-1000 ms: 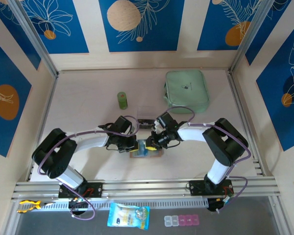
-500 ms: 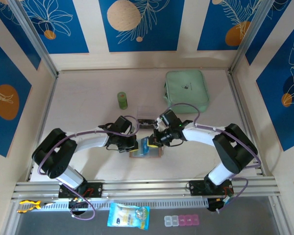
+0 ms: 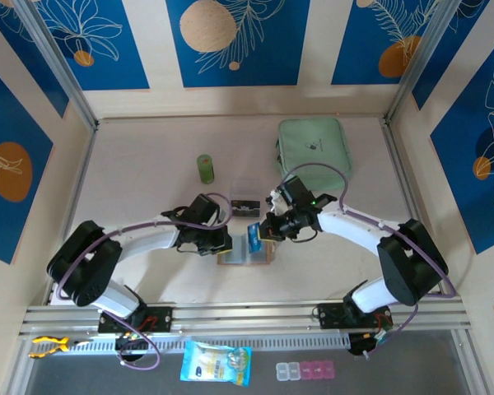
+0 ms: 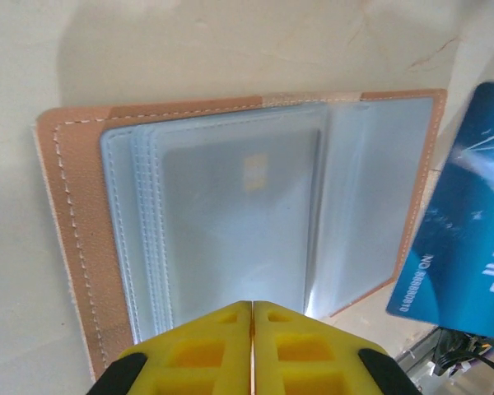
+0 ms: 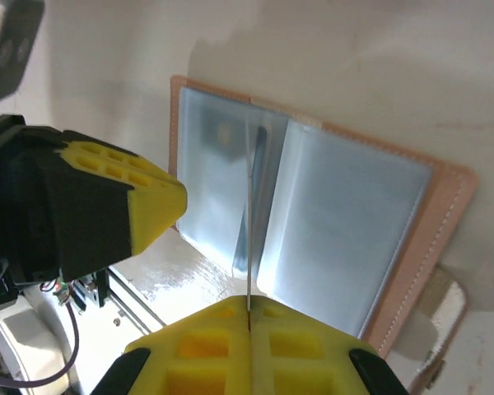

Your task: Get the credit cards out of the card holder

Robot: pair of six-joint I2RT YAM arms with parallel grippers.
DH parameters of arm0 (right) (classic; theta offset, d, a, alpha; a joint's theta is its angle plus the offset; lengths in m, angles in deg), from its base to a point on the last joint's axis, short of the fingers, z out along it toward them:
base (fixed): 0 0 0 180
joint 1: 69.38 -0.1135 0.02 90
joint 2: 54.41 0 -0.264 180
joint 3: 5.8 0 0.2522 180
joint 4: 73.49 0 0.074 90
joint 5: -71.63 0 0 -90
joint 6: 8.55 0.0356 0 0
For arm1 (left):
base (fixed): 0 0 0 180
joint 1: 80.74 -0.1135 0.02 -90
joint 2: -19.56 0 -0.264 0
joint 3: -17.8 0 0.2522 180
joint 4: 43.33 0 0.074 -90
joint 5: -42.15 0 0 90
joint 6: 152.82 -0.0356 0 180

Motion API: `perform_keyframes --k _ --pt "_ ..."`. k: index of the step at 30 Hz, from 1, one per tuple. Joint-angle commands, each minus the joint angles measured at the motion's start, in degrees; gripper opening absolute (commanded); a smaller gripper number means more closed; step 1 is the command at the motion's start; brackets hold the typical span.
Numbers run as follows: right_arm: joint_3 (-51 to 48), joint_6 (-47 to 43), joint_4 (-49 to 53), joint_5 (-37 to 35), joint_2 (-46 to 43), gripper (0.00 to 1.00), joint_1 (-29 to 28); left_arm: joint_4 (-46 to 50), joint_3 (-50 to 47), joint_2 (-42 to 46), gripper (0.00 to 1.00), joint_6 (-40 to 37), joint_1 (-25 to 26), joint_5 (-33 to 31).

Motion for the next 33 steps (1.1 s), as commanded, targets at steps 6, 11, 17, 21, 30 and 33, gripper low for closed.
perform_keyframes --k 6,11,17,21,30,33 --pt "8.91 -25.34 12.85 -4.15 1.11 0.00 1.85 1.61 -2.11 3.87 0.12 0.75 0.39 -0.93" --pt "15.02 -42.07 18.36 -5.89 2.32 0.00 2.45 1.75 -3.06 6.54 0.13 1.48 0.34 -2.37" --pt "22.68 -61.49 24.14 -14.11 6.36 0.00 2.35 1.96 -3.46 7.84 0.16 1.14 -0.07 -3.91" --pt "31.40 -68.56 29.26 -14.71 11.37 0.00 3.74 2.12 -3.64 8.28 0.18 0.52 -0.75 -4.29" --pt "50.02 -75.34 38.56 -15.50 25.23 0.00 4.47 -0.77 -7.79 12.09 0.26 2.17 -4.32 -4.41" --pt "54.24 -76.28 40.78 -14.98 28.88 0.00 4.23 -1.86 -9.77 13.53 0.28 2.66 -6.15 -3.30"
